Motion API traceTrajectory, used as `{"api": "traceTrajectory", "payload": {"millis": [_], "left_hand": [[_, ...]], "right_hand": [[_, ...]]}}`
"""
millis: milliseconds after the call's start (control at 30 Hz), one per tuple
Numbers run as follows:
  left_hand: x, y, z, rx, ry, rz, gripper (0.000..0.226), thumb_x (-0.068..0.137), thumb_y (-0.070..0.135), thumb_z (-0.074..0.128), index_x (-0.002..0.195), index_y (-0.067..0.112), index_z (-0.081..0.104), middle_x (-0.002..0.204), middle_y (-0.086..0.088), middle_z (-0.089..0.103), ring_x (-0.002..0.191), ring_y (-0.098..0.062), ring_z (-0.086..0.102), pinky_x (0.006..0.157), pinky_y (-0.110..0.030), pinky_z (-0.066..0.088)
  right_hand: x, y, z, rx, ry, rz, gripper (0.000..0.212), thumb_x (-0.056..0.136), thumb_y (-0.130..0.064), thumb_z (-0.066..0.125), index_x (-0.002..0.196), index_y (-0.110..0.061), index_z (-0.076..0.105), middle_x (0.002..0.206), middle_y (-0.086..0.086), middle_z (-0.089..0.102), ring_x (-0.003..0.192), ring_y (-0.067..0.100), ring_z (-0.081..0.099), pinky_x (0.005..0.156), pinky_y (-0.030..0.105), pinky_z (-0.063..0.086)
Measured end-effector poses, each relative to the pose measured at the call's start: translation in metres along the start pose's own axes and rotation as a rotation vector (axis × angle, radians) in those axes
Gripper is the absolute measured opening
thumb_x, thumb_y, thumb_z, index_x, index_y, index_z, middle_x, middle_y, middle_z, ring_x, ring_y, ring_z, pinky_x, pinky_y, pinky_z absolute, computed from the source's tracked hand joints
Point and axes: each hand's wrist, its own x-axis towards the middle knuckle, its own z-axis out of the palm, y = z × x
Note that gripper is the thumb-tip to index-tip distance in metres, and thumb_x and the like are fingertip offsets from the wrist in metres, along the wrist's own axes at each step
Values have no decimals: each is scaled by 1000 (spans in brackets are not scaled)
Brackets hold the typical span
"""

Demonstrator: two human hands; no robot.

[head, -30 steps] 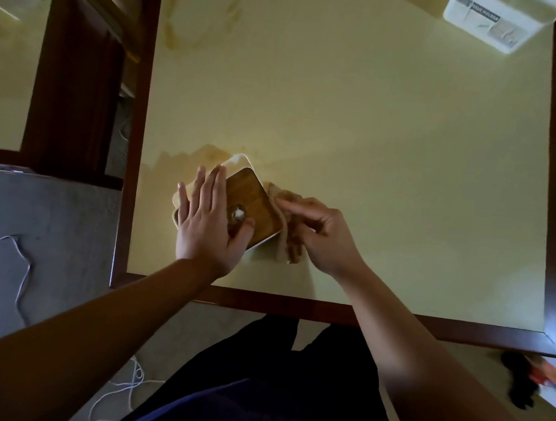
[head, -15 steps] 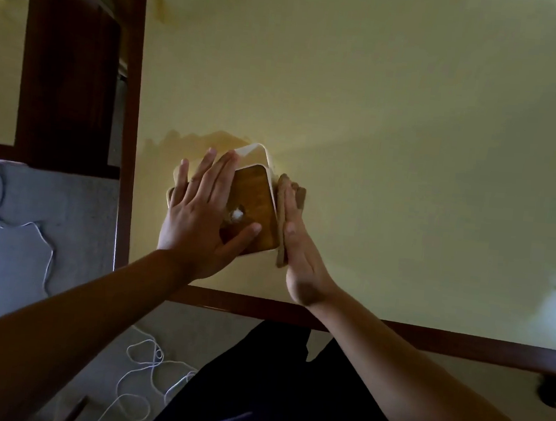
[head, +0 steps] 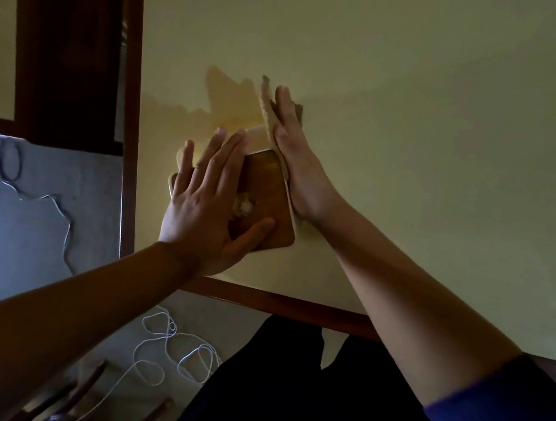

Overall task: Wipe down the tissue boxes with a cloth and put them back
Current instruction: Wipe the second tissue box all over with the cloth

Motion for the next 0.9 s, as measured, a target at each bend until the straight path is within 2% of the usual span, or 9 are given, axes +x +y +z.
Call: {"api": "traceTrajectory", "payload": {"millis": [33, 133, 200, 333, 433, 533, 600, 733, 900], "left_hand": [[0, 0, 0, 2, -2, -2, 103, 93, 71, 47, 163, 2, 16, 172, -10, 18, 161, -28, 5, 126, -64, 6], [-1, 1, 0, 4, -10, -11, 104, 93, 72, 45, 163, 2, 14, 172, -9, 15, 161, -28, 4, 126, -63, 4], [-1, 0, -1, 11, -19, 0, 103, 93, 72, 43, 164, 3, 13, 173, -9, 13, 161, -28, 2, 127, -61, 2], [-3, -1, 0, 23, -29, 32, 103, 93, 71, 45, 164, 3, 12, 173, -10, 12, 161, -30, 2, 127, -61, 1], [-3, -1, 0, 29, -22, 39, 104, 92, 70, 45, 164, 3, 13, 173, -10, 13, 161, -30, 2, 127, -60, 1], [-2, 0, -1, 15, -9, 39, 103, 92, 71, 45, 163, 2, 15, 172, -10, 15, 161, -29, 3, 128, -60, 1], [-3, 0, 0, 10, 0, 31, 103, 92, 70, 45, 163, 2, 16, 172, -11, 15, 161, -29, 4, 128, -60, 2], [-3, -1, 1, 7, 21, -28, 102, 92, 71, 45, 163, 3, 16, 173, -10, 15, 161, -29, 4, 126, -63, 4], [-3, -1, 3, 6, 56, -33, 101, 92, 68, 48, 164, 4, 17, 172, -10, 16, 161, -28, 5, 127, -63, 5]], "right_hand": [[-2, 2, 0, -2, -2, 4, 64, 112, -39, 21, 168, -15, 1, 177, 0, -3, 152, -12, -10, 130, 24, -3], [-28, 7, 4, 59, -11, -25, 61, 113, -41, 17, 169, -22, -1, 177, -5, -4, 162, 9, -4, 133, 51, 7], [-55, 9, 10, 129, -18, -9, 60, 114, -41, 16, 169, -24, -2, 178, -5, -3, 163, 14, -3, 131, 58, 10], [-122, 21, 23, 145, 1, 18, 68, 112, -46, 20, 168, -12, 1, 178, 1, -3, 164, 20, -7, 131, 60, 5], [-138, 25, 31, 208, 7, 82, 77, 109, -60, 22, 169, -16, 0, 178, -4, -2, 164, 22, -5, 130, 63, 8], [-115, 19, 29, 304, 38, 113, 63, 113, -47, 18, 169, -25, 3, 177, -8, 2, 164, 15, -1, 131, 60, 10], [-89, 16, 22, 211, 51, 81, 53, 115, -37, 16, 167, -33, 4, 177, -9, 1, 163, 11, -3, 132, 57, 10], [-30, 4, 10, 123, 27, 14, 55, 115, -26, 18, 167, -18, 0, 177, 0, -3, 163, 12, -6, 133, 50, 7], [-13, 5, 7, -7, 11, -185, 50, 114, -12, 19, 163, -17, 8, 169, -12, 4, 163, 23, -9, 131, 57, -3]]}}
